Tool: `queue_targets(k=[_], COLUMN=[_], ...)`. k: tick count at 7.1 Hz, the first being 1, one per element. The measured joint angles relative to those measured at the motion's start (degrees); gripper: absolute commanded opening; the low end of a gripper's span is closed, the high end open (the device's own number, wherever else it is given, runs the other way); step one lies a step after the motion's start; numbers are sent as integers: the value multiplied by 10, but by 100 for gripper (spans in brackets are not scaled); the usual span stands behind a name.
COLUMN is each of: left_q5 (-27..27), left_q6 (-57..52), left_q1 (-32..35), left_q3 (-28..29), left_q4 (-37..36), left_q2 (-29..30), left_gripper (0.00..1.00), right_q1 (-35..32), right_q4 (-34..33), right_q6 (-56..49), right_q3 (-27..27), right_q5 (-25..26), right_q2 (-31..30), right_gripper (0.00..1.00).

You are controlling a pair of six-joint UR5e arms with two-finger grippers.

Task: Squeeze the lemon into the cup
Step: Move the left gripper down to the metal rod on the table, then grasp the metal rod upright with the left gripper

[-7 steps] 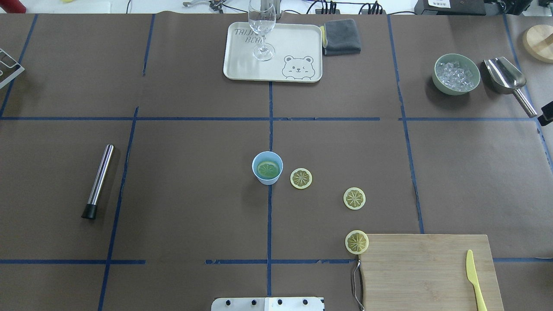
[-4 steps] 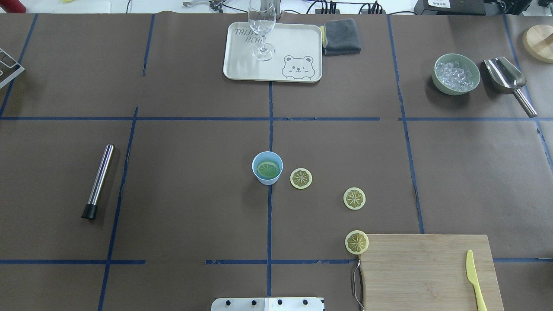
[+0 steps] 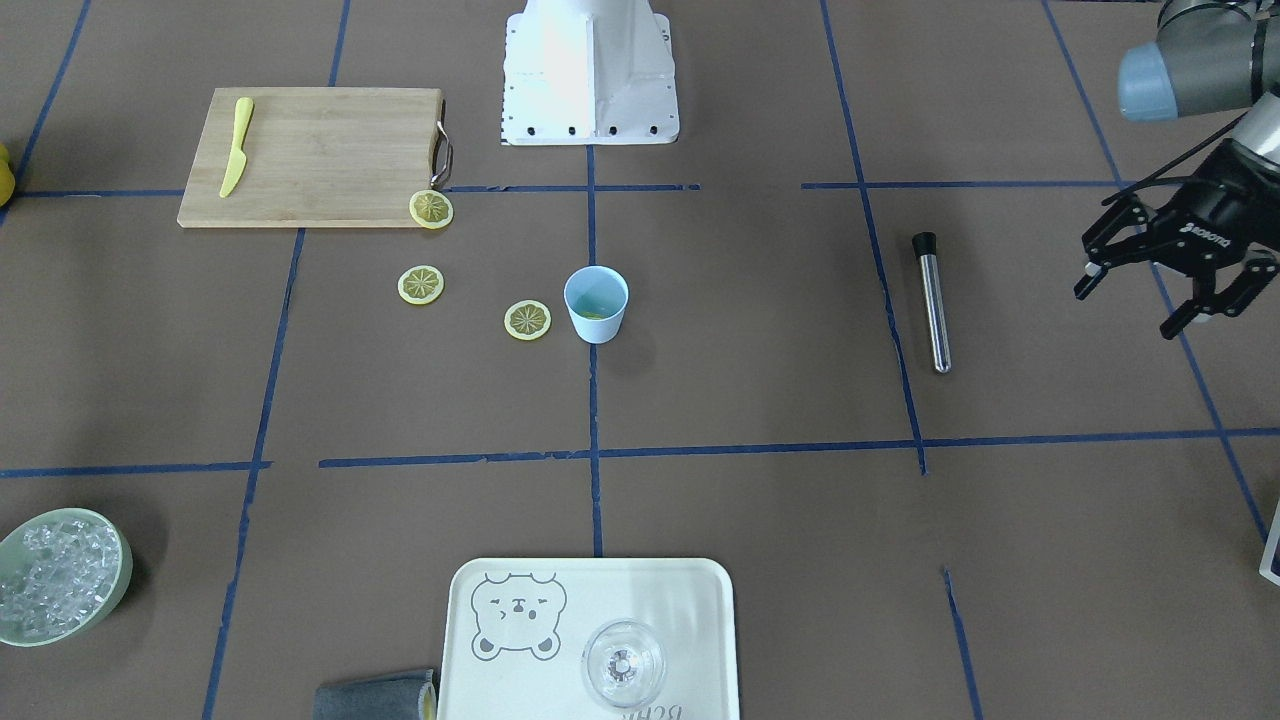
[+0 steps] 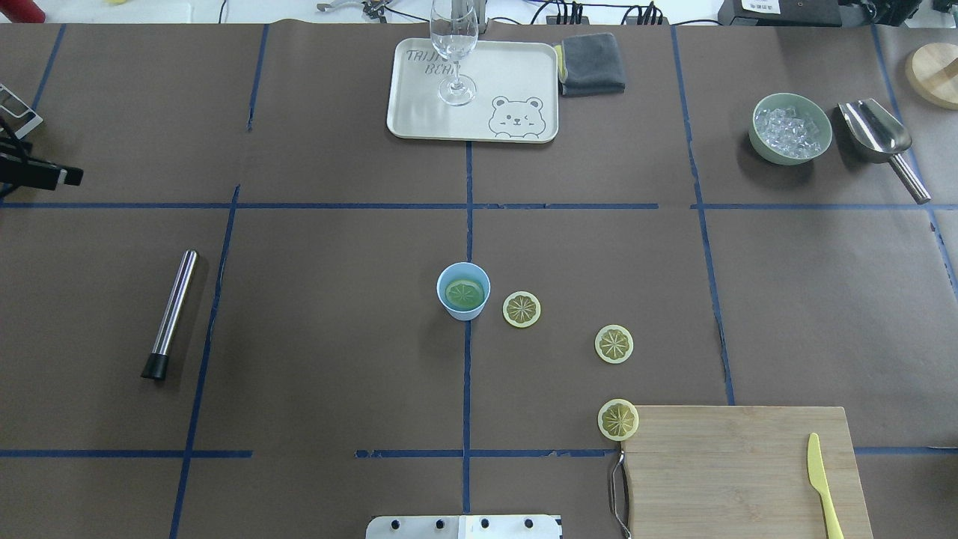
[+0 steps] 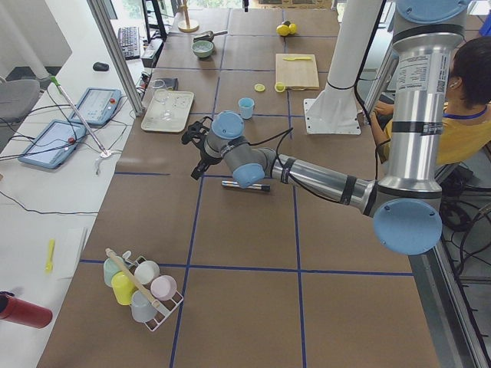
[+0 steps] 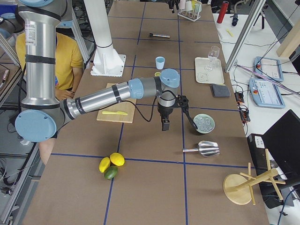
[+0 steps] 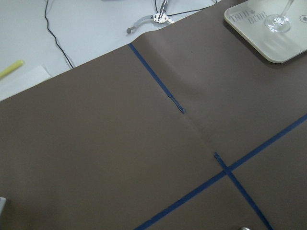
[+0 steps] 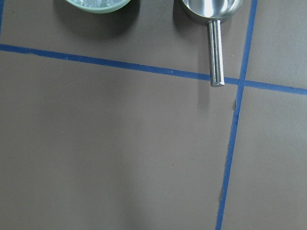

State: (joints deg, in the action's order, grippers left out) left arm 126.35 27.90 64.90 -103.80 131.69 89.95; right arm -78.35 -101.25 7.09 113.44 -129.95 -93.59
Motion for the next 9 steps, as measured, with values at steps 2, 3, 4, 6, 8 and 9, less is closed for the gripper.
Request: queue_targets(k=[2, 3, 4, 6, 8, 9], left_q5=[-75, -116, -149, -184, -198, -201], left_q6=[75, 141, 190, 232, 243, 244], left_q1=[-75, -120, -155, -192, -215, -221], left_q3=[2, 17, 38, 75, 87, 89], left_q4=[-3, -5, -5, -5, -5, -5], left_q2=[-18, -14, -2, 24, 36, 37], left_gripper=[99, 93, 90, 89, 78, 74], right_q1=[-5, -6, -6, -8, -9, -10], right_q4=[0, 0, 0, -1, -1, -1], right_q6=[-5, -7, -11, -16, -17, -17], right_q3=[0, 0, 0, 0, -1, -1], right_q5=[1, 0, 0, -1, -2, -2], right_q2=[-5, -8, -11, -14, -14, -14], right_gripper=[100, 100, 100, 100, 100, 100])
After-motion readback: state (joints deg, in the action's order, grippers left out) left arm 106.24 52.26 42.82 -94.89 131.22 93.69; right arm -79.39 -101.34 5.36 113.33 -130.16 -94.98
